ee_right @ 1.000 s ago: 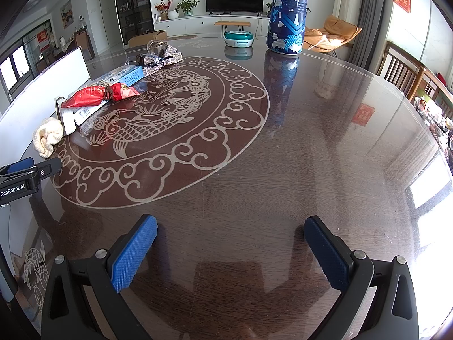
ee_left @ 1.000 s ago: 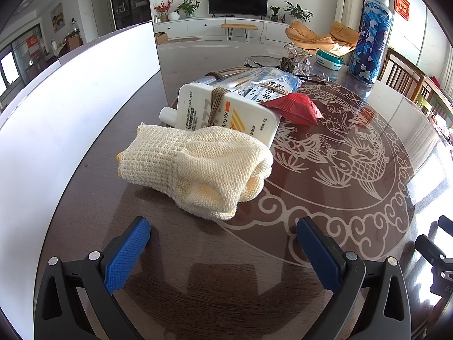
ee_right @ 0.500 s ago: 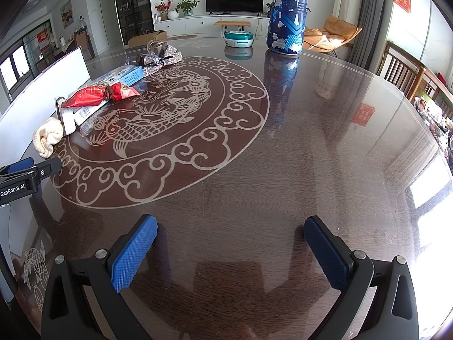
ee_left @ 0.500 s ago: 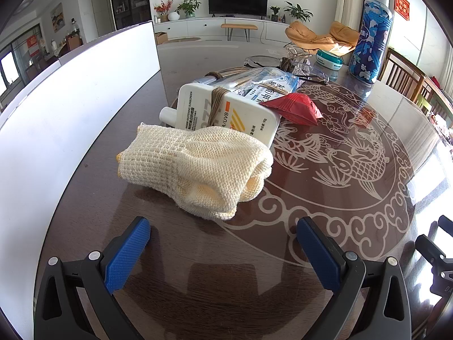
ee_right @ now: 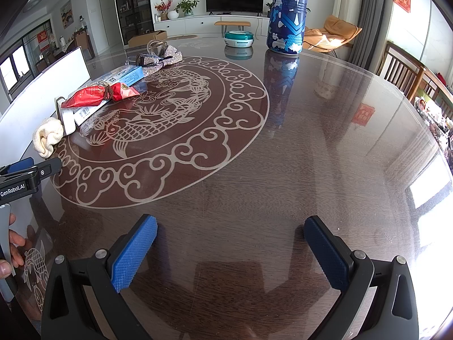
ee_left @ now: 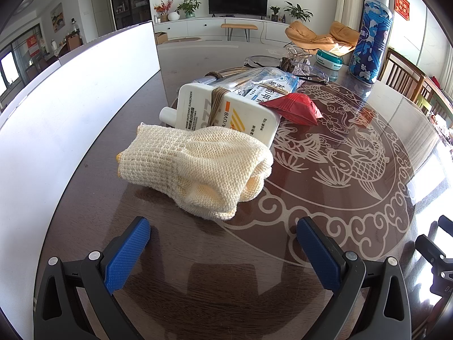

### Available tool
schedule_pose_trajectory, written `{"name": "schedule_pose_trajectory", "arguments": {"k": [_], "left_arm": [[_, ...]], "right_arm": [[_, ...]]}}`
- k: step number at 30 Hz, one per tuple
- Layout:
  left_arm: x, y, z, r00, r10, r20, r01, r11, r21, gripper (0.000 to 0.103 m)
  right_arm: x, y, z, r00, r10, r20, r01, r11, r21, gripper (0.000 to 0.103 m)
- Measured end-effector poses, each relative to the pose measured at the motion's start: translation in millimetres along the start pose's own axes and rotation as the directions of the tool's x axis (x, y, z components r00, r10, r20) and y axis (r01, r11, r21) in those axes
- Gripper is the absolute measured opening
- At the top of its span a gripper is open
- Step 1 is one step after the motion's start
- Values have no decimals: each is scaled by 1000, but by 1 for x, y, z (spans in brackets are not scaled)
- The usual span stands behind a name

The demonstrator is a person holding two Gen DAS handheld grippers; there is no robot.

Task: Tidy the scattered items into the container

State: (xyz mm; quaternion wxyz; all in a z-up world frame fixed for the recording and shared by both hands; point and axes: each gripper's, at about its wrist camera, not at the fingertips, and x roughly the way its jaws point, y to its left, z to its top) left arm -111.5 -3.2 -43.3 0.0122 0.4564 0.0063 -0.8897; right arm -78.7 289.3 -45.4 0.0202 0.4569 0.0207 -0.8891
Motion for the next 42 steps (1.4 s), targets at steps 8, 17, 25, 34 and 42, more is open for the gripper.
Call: {"name": "schedule_pose_trajectory", "arguments": {"k": [8,17,25,34,42], "left_arm": [[-7,1,-5,1000,-2,12,1,1000,7,103],[-64,31,-31,957,-92,274,117,990,-76,103],[-51,54,-31,943,-212,258,265,945,-190,103],[-50,51,-33,936,-227,268,281,942,-183,103],[-49,53,-34,934,-235,267,291,937,-192,103]], "right_arm": [[0,0,0,1000,0,0,0,1000,0,103],[0,0,0,1000,0,0,0,1000,0,103],[0,0,0,1000,0,0,0,1000,0,103],[0,0,0,1000,0,0,0,1000,0,103],[0,0,0,1000,0,0,0,1000,0,103]]}}
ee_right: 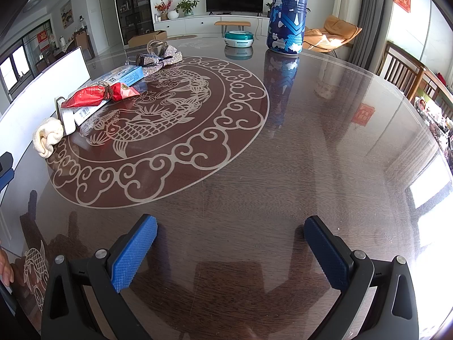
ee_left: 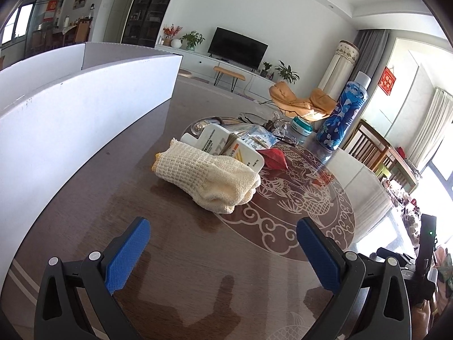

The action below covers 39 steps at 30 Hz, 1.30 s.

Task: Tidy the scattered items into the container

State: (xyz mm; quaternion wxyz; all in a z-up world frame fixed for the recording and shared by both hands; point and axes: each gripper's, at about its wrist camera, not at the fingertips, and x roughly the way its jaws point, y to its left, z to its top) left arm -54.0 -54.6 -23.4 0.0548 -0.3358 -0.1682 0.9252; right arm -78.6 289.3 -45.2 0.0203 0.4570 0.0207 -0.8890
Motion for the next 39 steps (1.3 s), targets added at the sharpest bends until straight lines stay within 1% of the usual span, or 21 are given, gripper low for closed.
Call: {"name": "schedule_pose_trajectory", "arguments": {"k": [12,16,18,21,23,25,27,33,39], "left_arm": [[-2,0,0,1000,0,2,0,1000,-2,103],[-9,-1,-2,999,16,31,-16,1000,1,103],[-15,-5,-6,998,39,55,-41,999,28,103],[-24,-18,-12,995,50,90,-60,992,109,103],[-26,-26,-14,994,51,102,-67,984,163,103],[-24,-29,-15,994,52,94,-69,980,187,103],[-23,-27,-13,995,50,83,-64,982,177,103],[-25,-13,-11,997,16,79,-23,996,88,103],[-23,-15,-12,997,14,72,-21,995,100,103]], "right_arm": [[0,0,0,1000,0,0,0,1000,0,103],[0,0,0,1000,0,0,0,1000,0,103],[0,0,0,1000,0,0,0,1000,0,103],[0,0,0,1000,0,0,0,1000,0,103],[0,0,0,1000,0,0,0,1000,0,103],[0,0,0,1000,0,0,0,1000,0,103],[0,0,0,1000,0,0,0,1000,0,103],[0,0,0,1000,0,0,0,1000,0,103],[0,0,0,1000,0,0,0,1000,0,103]]}}
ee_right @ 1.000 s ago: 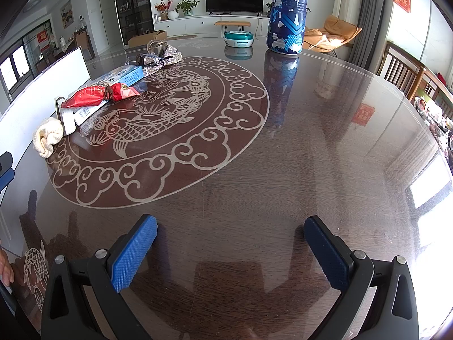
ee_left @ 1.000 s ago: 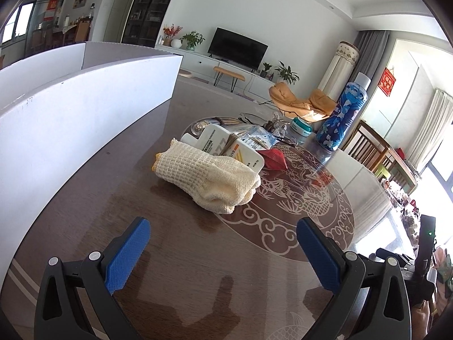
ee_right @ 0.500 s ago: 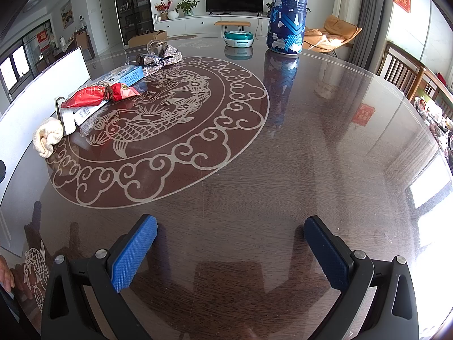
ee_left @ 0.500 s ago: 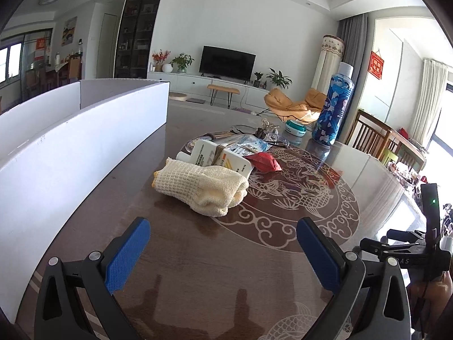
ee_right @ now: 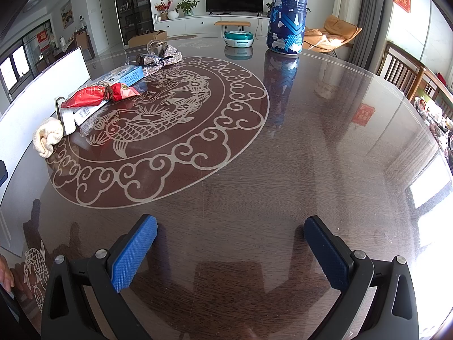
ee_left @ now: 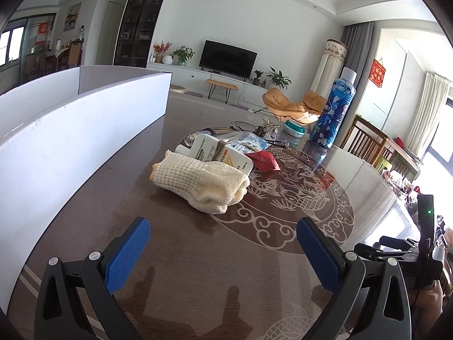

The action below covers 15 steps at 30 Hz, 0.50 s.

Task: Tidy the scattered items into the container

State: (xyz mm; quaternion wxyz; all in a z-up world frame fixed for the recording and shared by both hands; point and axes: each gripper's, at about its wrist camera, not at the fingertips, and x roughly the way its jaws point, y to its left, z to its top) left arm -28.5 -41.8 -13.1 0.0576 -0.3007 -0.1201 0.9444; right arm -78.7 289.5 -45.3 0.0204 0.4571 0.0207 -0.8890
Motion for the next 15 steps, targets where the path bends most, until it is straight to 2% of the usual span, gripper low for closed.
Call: {"name": "schedule_pose_trajectory", "arguments": {"k": [15], "left_arm": [[-1,-4,-1,1000,0,2,0,1000,17,103]], "right_arm": [[0,0,0,1000,0,0,0,1000,0,103]]}}
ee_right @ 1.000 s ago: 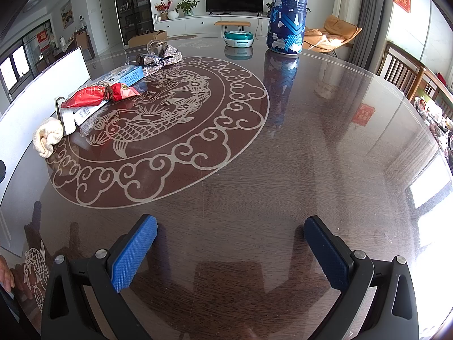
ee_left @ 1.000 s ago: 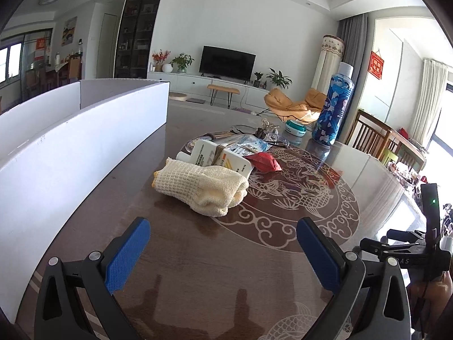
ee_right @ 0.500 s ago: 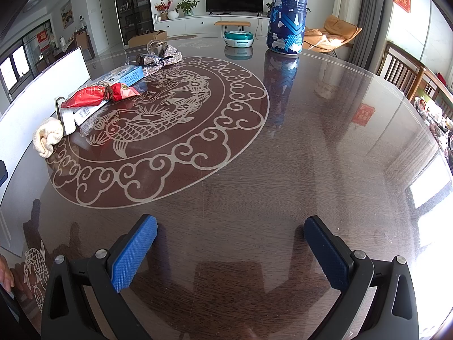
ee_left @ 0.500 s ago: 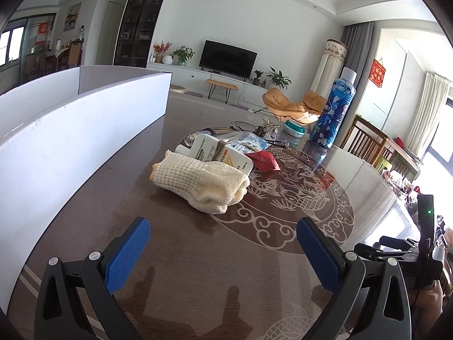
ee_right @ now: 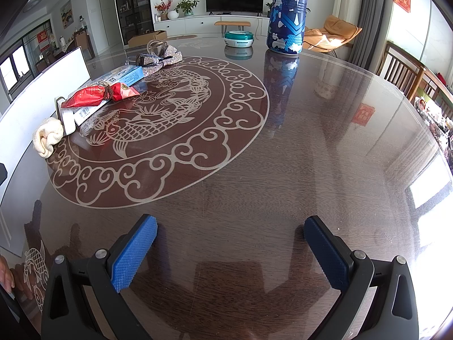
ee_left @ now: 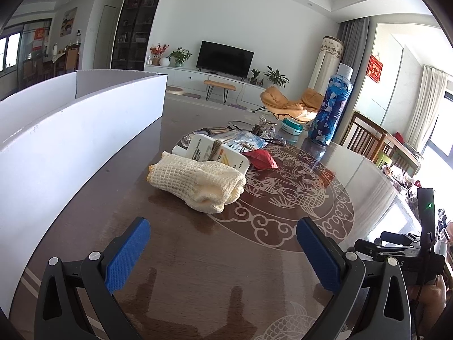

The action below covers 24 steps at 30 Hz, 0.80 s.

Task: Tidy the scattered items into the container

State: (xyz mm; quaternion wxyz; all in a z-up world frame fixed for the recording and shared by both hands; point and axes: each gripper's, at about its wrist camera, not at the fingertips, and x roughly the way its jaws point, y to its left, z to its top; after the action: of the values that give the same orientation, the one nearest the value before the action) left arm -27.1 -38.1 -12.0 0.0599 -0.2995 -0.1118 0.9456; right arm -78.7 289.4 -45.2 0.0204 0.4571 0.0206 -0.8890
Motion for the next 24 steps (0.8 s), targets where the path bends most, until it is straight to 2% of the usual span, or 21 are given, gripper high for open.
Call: {"name": "schedule_pose_trajectory", "arguments": {"k": [12,16,24], "left_arm": [[-3,-2,0,1000,14,-3,-14,1000,13,103],[-13,-1,-2,1000,7,-11,-8,1000,-11,103],[-19,-8,-6,999,46,-5,-46,998,48,103]], "right_arm": [[0,0,0,1000,0,0,0,1000,0,103],[0,0,0,1000,0,0,0,1000,0,103],[0,0,0,1000,0,0,0,1000,0,103]]}}
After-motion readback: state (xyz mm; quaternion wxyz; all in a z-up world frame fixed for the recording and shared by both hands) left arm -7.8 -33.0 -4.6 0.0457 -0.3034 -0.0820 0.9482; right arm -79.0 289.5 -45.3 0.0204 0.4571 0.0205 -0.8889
